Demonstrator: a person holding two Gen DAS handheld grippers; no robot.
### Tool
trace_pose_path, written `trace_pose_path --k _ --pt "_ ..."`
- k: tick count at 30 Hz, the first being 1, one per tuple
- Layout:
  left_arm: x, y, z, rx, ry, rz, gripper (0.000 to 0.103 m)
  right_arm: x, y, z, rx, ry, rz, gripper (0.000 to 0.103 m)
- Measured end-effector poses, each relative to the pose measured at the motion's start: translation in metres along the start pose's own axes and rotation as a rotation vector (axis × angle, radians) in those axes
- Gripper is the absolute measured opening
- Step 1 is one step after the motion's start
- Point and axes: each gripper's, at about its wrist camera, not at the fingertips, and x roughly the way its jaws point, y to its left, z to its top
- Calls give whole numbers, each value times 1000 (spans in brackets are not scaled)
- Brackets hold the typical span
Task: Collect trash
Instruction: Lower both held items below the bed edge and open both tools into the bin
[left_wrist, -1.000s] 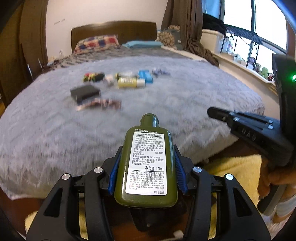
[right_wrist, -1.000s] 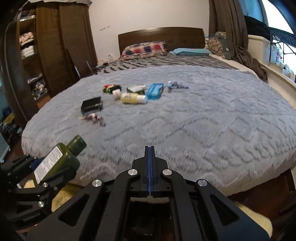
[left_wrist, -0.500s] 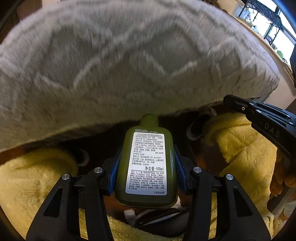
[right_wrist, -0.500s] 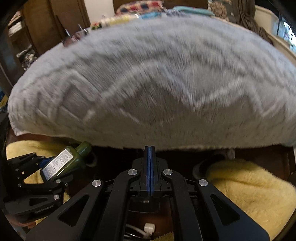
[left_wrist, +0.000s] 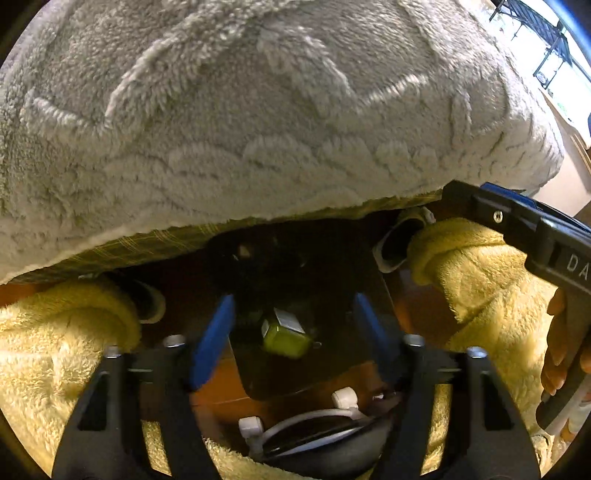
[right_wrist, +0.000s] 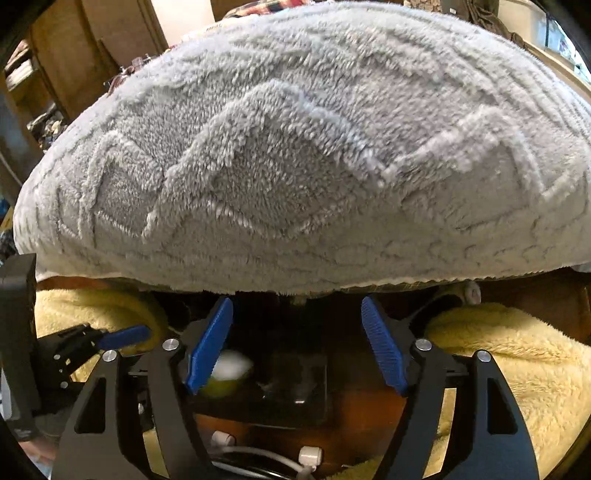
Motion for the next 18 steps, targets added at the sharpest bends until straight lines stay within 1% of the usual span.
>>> trace_pose_path --k 1,2,3,6,8,10,13,18 --pt "1 1 0 2 0 -2 76 1 0 -2 0 -3 -1 90" --pt "1 1 0 4 2 -3 81 3 1 -5 -1 -6 -4 94" --pt "0 2 0 7 4 -3 85 3 -1 -4 1 -13 -6 95" --pt "-6 4 2 21 -2 7 89 -10 -13 3 18 -56 -19 96" --pt "-10 3 3 24 -14 8 91 -19 -19 6 33 -89 -39 99" --pt "-14 4 5 26 -28 13 93 -23 -26 8 46 -104 -56 100" --pt "-16 2 10 35 -35 19 93 -23 -40 10 74 -103 -68 99" --pt "-17 -1 13 50 -43 28 93 -22 -49 6 100 -102 -78 99"
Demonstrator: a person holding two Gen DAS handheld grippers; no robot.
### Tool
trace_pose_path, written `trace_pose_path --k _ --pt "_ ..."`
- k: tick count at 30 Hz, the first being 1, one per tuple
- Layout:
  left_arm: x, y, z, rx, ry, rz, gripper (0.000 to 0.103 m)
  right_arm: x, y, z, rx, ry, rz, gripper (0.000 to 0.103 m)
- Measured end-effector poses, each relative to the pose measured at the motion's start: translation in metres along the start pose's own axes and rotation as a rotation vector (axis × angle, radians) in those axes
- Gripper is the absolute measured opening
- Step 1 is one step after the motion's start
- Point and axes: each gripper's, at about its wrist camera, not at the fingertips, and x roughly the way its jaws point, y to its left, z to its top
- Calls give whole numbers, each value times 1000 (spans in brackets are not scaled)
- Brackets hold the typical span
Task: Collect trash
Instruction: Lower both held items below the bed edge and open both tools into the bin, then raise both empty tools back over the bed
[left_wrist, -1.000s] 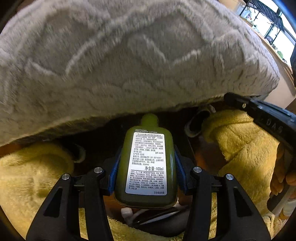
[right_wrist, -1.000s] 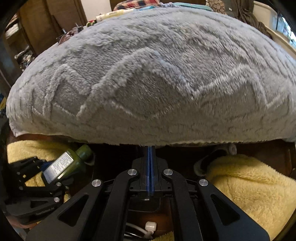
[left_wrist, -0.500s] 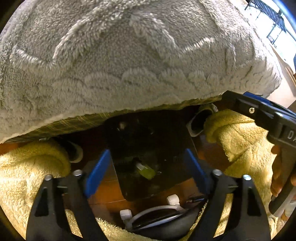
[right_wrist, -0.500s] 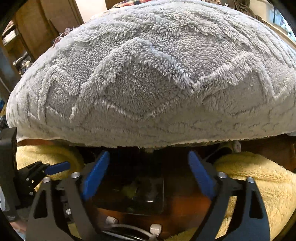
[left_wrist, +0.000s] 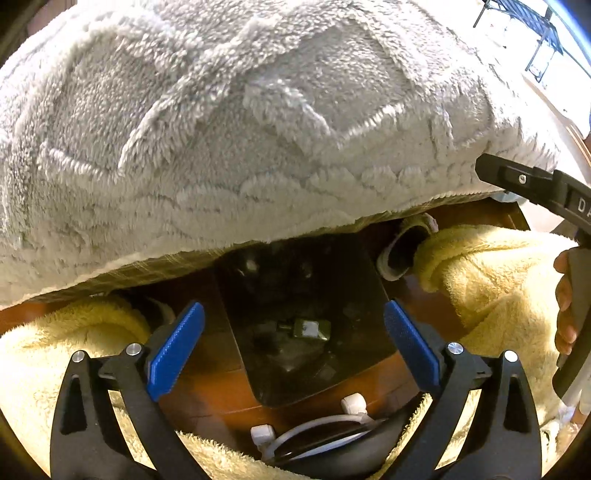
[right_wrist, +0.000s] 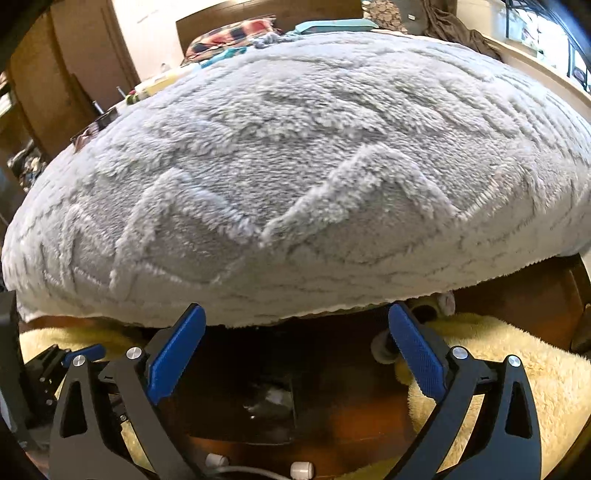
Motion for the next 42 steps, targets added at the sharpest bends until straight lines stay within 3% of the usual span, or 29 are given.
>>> trace_pose_path --k 10,22,27,31,36,42 --pt "-13 -3 18 6 -39 6 93 3 -12 6 20 17 -6 99" --pt "13 -22 23 59 -7 1 93 26 -69 -5 109 90 -117 99" --pt "11 -16 24 43 -16 -4 93 12 -58 9 45 43 -131 99" --pt "-20 -12 36 48 -87 27 93 -11 -26 36 -20 -50 -94 99" --pt "-71 -3 65 39 -230 91 93 -39 8 80 -98 -181 -81 99" --pt "-112 19 101 -10 -357 164 93 -54 37 132 -139 -265 -33 99"
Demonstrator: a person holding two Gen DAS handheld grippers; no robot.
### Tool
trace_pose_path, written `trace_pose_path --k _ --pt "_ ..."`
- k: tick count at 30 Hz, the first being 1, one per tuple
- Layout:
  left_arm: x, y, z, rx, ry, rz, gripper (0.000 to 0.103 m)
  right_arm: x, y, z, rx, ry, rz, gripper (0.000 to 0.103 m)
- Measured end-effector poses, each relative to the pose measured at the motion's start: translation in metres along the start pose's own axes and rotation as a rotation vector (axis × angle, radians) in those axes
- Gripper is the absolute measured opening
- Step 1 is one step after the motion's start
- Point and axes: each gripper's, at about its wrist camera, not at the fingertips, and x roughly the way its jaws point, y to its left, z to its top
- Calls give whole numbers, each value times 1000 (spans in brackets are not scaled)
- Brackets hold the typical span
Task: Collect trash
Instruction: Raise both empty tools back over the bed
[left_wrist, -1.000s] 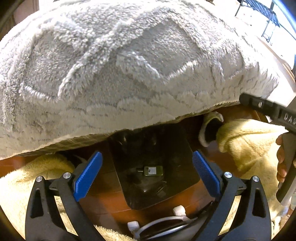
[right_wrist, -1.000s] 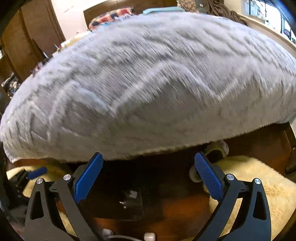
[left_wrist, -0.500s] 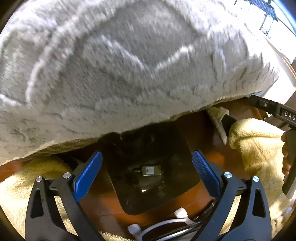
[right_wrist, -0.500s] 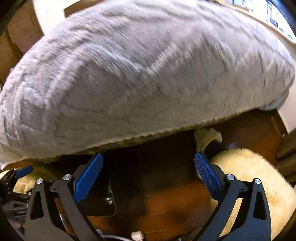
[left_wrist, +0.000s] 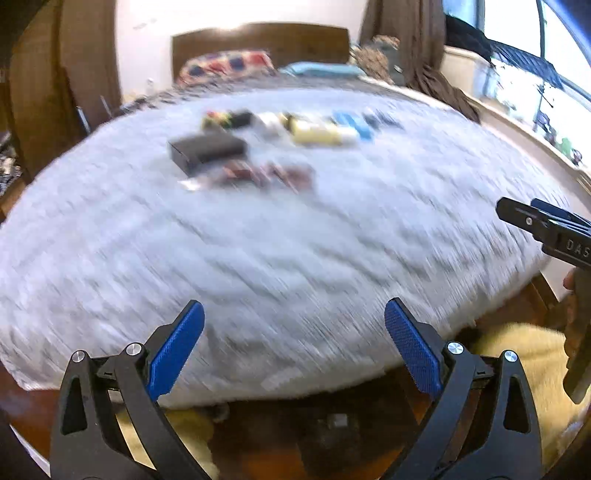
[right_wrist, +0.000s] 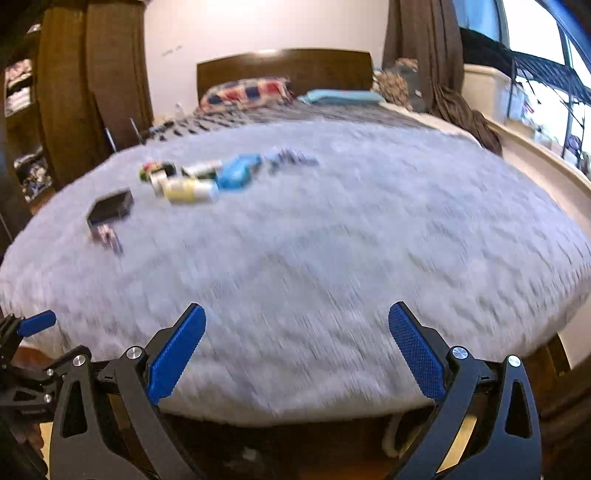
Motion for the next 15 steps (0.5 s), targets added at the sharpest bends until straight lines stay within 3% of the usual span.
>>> trace_pose_path --k 6,15 --pt "6 19 35 -28 -46 20 93 19 24 42 -40 -35 28 99" --pt "52 21 62 -46 -19 32 93 68 37 62 -38 34 56 99"
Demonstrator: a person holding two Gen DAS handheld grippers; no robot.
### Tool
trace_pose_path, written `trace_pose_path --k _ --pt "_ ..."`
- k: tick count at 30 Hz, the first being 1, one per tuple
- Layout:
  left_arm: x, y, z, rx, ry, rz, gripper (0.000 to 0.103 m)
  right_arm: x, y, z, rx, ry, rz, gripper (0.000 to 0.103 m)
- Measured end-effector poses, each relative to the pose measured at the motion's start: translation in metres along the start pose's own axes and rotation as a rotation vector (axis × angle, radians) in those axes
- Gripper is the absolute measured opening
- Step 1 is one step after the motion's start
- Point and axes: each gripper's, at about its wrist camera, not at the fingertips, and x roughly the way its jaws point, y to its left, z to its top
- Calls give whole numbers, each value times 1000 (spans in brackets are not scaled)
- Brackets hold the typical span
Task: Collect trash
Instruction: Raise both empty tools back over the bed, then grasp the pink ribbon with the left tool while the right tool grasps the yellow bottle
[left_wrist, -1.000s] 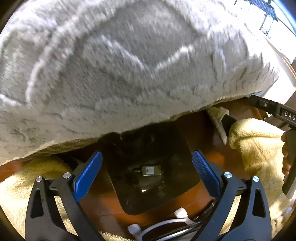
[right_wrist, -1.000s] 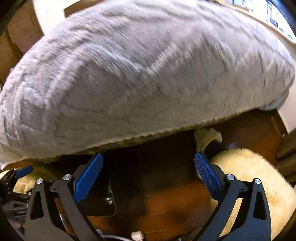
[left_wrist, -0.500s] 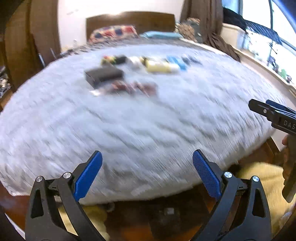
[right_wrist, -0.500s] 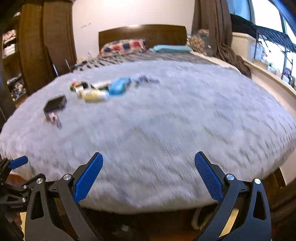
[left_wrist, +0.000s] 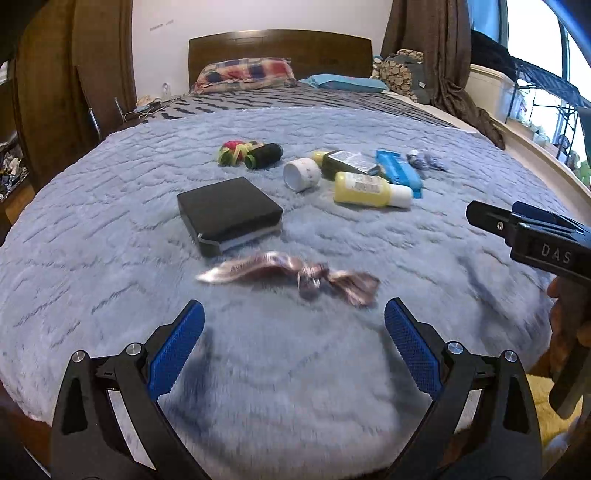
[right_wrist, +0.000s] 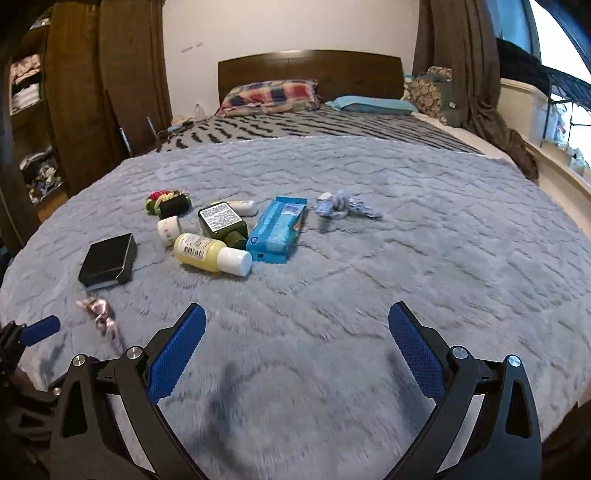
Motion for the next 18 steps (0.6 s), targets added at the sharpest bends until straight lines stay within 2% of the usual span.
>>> trace_pose_path --k 7,9,10,12,13,14,15,18 --pt "37 4 12 -21 23 4 92 28 17 13 -10 34 35 99" --pt "40 7 15 -21 18 11 65 36 23 17 -20 52 49 99" --pt "40 11 16 -26 17 22 58 41 26 18 -24 61 61 99" --pt "40 19 20 -39 17 30 31 51 33 20 -31 81 78 99" --pt "40 24 22 -42 18 34 24 55 35 21 -33 89 82 99" --pt "39 27 23 -44 17 38 12 61 39 22 -37 104 90 99" --pt "39 31 24 -45 17 39 8 66 41 23 -38 115 95 99" --pt "37 36 23 -37 15 25 8 84 46 29 -42 157 96 99"
